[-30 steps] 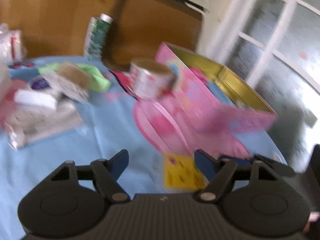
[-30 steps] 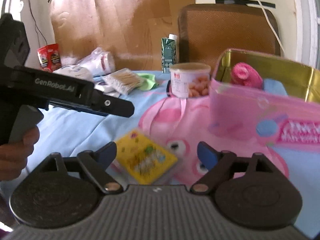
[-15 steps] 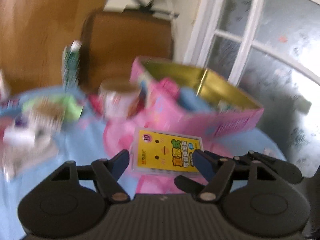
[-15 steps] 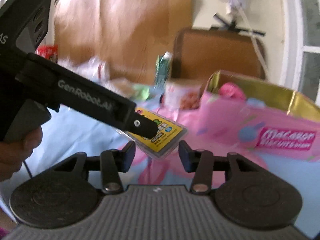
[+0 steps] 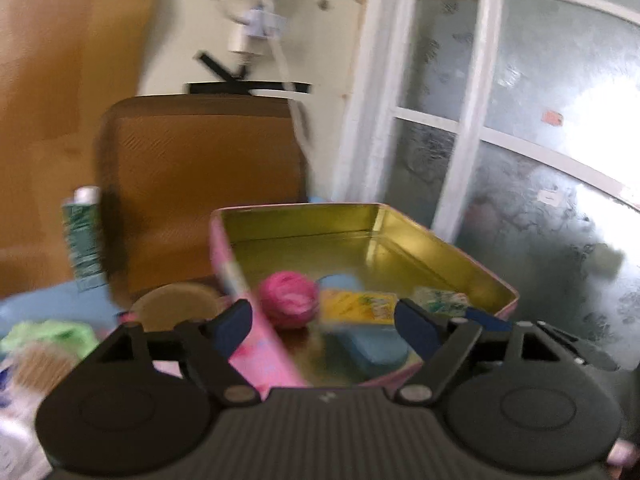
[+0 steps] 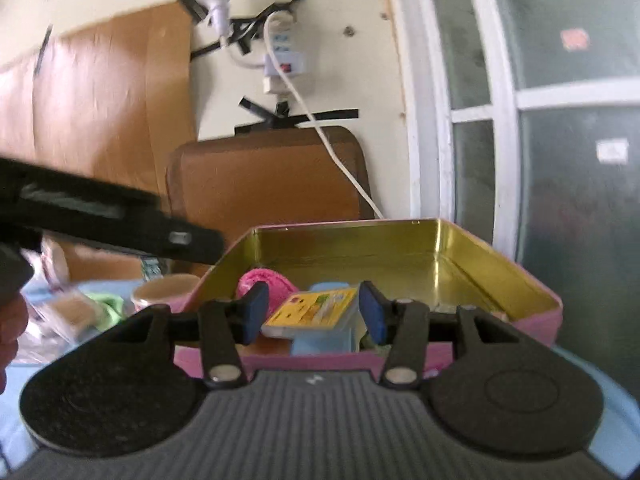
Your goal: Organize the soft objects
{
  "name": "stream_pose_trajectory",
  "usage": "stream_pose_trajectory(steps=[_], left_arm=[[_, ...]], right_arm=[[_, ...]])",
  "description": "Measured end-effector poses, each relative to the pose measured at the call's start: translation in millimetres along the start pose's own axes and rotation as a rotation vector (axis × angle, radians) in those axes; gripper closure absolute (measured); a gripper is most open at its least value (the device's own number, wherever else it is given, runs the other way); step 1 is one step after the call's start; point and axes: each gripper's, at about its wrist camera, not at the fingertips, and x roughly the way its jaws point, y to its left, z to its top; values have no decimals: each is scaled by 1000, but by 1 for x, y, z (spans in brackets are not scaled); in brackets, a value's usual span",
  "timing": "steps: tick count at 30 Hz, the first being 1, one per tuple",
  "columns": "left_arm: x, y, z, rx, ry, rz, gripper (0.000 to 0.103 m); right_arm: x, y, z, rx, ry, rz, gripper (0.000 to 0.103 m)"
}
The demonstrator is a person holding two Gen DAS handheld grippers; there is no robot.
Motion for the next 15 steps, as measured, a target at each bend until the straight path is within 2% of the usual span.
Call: stream_pose_trajectory(steps=[3, 7, 11, 15], left_arm=[[-28, 34, -21, -49, -4, 51, 22], [-66, 82, -56, -142, 13, 135, 20], [-105, 129, -91, -232, 6, 263, 18], [-133, 166, -117, -278, -1, 387, 17]], right_arm=[[-5, -2, -9, 33, 9, 35, 50], [-17, 9, -15, 105, 33, 177, 52], [-26, 50, -27, -4, 57, 289, 61], [-20, 86, -45, -109, 137, 354, 65]])
